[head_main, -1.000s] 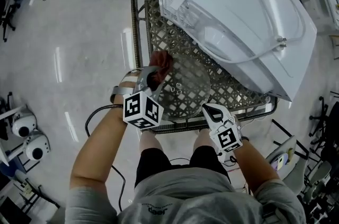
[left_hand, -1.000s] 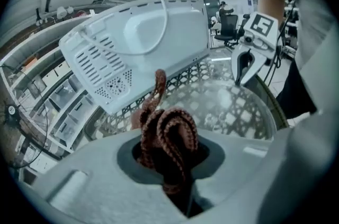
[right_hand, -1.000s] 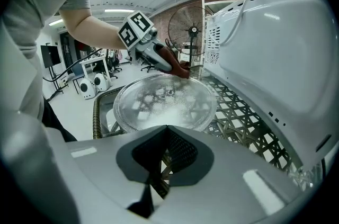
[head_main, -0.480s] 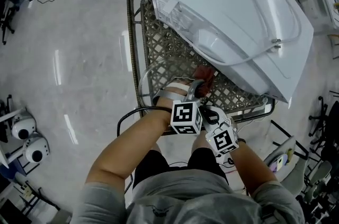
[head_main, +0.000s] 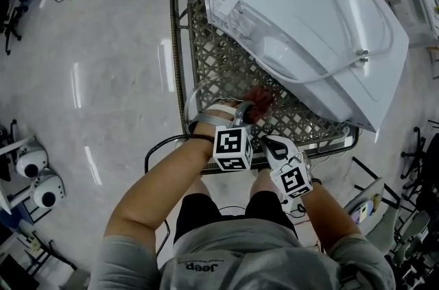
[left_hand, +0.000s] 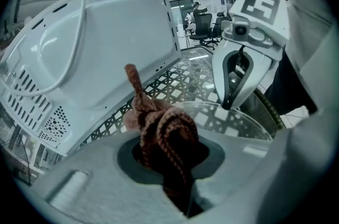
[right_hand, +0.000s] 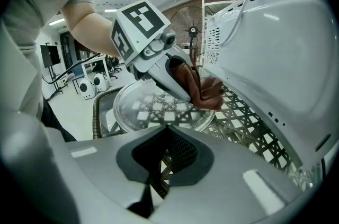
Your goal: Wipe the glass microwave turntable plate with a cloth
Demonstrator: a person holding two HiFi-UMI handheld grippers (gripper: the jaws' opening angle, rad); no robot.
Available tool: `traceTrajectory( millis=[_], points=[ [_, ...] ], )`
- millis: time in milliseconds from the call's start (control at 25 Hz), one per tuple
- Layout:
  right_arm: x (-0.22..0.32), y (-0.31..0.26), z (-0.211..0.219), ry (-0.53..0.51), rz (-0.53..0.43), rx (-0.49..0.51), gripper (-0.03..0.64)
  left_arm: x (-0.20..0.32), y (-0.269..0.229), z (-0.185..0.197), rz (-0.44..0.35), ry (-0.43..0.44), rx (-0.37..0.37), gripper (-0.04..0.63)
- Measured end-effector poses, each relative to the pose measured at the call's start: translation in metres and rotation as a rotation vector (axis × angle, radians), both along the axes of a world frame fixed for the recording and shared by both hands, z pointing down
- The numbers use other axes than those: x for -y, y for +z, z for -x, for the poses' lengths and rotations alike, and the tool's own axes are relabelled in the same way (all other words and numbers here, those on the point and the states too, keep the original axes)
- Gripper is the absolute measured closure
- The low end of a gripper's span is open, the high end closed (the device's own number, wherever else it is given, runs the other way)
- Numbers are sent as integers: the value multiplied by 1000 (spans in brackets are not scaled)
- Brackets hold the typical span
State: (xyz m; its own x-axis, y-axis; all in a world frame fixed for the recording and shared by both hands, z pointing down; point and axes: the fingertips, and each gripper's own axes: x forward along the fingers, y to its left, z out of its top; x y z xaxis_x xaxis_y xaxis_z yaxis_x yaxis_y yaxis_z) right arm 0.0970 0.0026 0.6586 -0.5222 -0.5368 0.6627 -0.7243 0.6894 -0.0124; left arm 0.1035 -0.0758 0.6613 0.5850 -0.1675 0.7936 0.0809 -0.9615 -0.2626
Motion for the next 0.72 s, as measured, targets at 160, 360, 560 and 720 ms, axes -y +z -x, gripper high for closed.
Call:
traceTrajectory(
  millis=[160,360,560,720],
  points=[
    [0,1,0,0,0,-1,607,8,0,40,0,-26,33,528],
    [0,1,0,1,-1,-6,607,16,-3,103,4,-89,82,528],
    [-1,1,0,4,-1,-1,607,18,-5,152,22,-160,123,528],
    [0,0,-1,3,-3,-3,607,19,-8,169,24,-191,132,528]
  ],
)
